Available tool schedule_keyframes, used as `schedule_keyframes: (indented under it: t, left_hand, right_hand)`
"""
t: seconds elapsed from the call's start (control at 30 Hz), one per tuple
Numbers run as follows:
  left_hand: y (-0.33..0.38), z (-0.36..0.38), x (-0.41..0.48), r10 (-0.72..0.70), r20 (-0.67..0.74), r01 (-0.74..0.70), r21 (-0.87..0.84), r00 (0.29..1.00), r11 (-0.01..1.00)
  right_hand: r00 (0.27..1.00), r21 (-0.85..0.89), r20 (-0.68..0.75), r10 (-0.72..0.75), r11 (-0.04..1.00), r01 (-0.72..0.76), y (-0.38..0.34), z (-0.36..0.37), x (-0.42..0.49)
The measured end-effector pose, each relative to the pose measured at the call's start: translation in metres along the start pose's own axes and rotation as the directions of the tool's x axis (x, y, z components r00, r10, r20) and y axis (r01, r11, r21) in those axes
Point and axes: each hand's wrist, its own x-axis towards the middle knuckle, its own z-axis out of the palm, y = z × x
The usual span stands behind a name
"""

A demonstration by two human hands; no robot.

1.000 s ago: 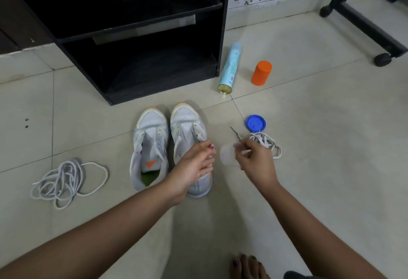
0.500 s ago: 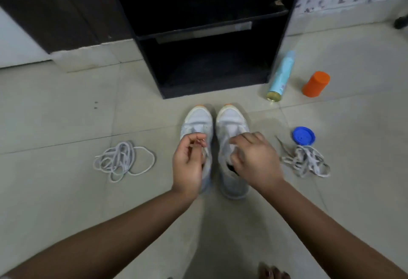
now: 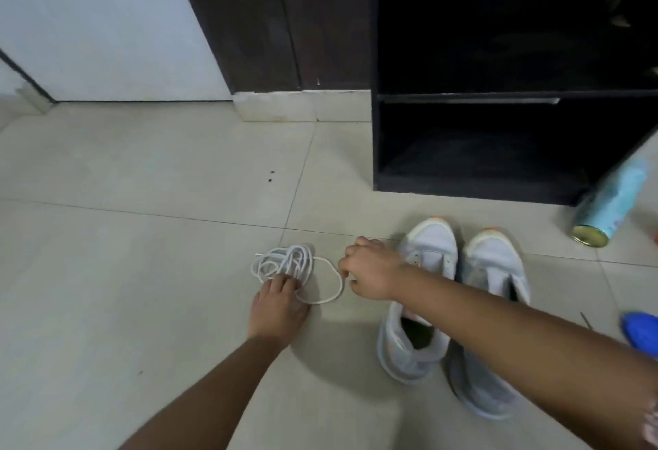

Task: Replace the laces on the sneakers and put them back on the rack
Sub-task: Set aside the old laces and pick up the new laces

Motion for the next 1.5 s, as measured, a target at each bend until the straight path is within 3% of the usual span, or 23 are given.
schedule_keyframes:
  t: [0.17, 0.3, 0.37, 0.4, 0.5, 0.57, 0.63, 0.7, 0.77, 0.8, 0.9, 1.03, 1.07, 1.17, 1.23, 1.27, 1.33, 1.37, 1.4, 1.5]
  left_hand:
    - [-0.002, 0.002, 0.005, -0.04, 0.023, 0.039, 0.042, 0.999, 0.998]
    - [-0.017, -0.007, 0.01, -0.124, 0.061, 0.124, 0.008, 0.99, 0.992]
    - [-0.022, -0.02, 0.011, -0.177, -0.042, 0.17, -0.133, 0.983, 0.976]
    - [-0.02, -0.031, 0.012, -0.207, -0.082, 0.182, -0.243, 0.975, 0.953]
    - [0.0, -0.069, 0.019, -0.13, -0.152, 0.069, -0.357, 0.98, 0.932]
    - [0.017, -0.098, 0.026, -0.034, -0.189, -0.02, -0.277, 0.981, 0.961]
    - [0.032, -0.126, 0.033, 0.029, -0.202, -0.052, -0.109, 0.979, 0.993]
    - [0.043, -0.153, 0.035, 0.029, -0.206, -0.043, -0.061, 0.978, 0.997]
    - [0.049, -0.17, 0.034, -0.066, -0.212, 0.007, -0.268, 0.975, 0.963]
    - [0.05, -0.173, 0.034, -0.134, -0.207, 0.035, -0.423, 0.969, 0.906]
    - [0.058, -0.168, 0.031, -0.238, -0.158, 0.058, -0.71, 0.958, 0.702]
    - [0.074, -0.17, 0.026, -0.172, -0.089, 0.027, -0.817, 0.981, 0.577]
    - [0.079, -0.175, 0.024, -0.144, -0.08, 0.006, -0.858, 0.986, 0.513]
    - [0.101, -0.189, 0.018, 0.012, -0.04, -0.042, -0.941, 0.999, 0.335]
    - [0.119, -0.192, 0.012, 0.172, 0.033, -0.02, -0.955, 0.985, 0.295]
    - [0.127, -0.192, 0.008, 0.239, 0.082, 0.01, -0.958, 0.968, 0.286]
    - [0.141, -0.194, 0.001, 0.317, 0.169, 0.082, -0.96, 0.933, 0.269]
    - [0.145, -0.197, -0.001, 0.33, 0.191, 0.102, -0.958, 0.925, 0.268]
    - [0.148, -0.2, -0.002, 0.331, 0.196, 0.101, -0.954, 0.923, 0.282]
    - [0.15, -0.209, 0.0, 0.27, 0.141, 0.059, -0.954, 0.952, 0.292]
  right_hand:
    - [0.998, -0.139, 0.054, -0.012, 0.99, 0.02, -0.04, 0.031, 0.036]
    - [0.997, -0.14, 0.069, -0.025, 0.99, 0.034, -0.049, 0.04, 0.035]
    - [0.991, 0.004, 0.12, -0.052, 0.999, 0.052, -0.048, 0.023, 0.026]
    - [0.989, 0.164, 0.119, -0.088, 0.984, 0.068, -0.047, 0.013, 0.019]
    - [0.993, 0.572, -0.002, -0.115, 0.814, 0.095, -0.045, -0.029, -0.008]
    - [0.984, 0.555, -0.179, -0.012, 0.824, 0.111, -0.037, -0.05, -0.023]
    - [0.931, 0.504, -0.349, 0.11, 0.859, 0.087, -0.024, -0.068, -0.038]
    - [0.881, 0.699, -0.394, 0.263, 0.708, 0.101, -0.006, -0.086, -0.053]
    - [0.825, 0.861, -0.38, 0.417, 0.486, 0.151, 0.011, -0.099, -0.068]
    - [0.784, 0.887, -0.382, 0.489, 0.433, 0.162, 0.02, -0.103, -0.074]
    - [0.706, 0.899, -0.352, 0.615, 0.432, 0.072, 0.042, -0.099, -0.091]
    - [0.742, 0.907, -0.305, 0.597, 0.419, 0.036, 0.048, -0.098, -0.111]
    - [0.783, 0.902, -0.307, 0.541, 0.428, 0.058, 0.049, -0.103, -0.116]
    - [0.982, 0.913, -0.139, 0.124, 0.399, 0.079, 0.038, -0.122, -0.135]
    - [0.986, 0.923, -0.163, -0.025, 0.351, 0.161, 0.026, -0.126, -0.136]
    - [0.971, 0.915, -0.237, 0.017, 0.34, 0.217, 0.022, -0.125, -0.131]
    - [0.873, 0.863, -0.403, 0.275, 0.433, 0.262, 0.024, -0.117, -0.119]
    - [0.803, 0.839, -0.452, 0.389, 0.49, 0.236, 0.026, -0.114, -0.116]
    - [0.788, 0.849, -0.44, 0.43, 0.486, 0.208, 0.028, -0.112, -0.115]
    - [0.941, 0.948, -0.197, 0.274, 0.297, 0.112, 0.025, -0.106, -0.122]
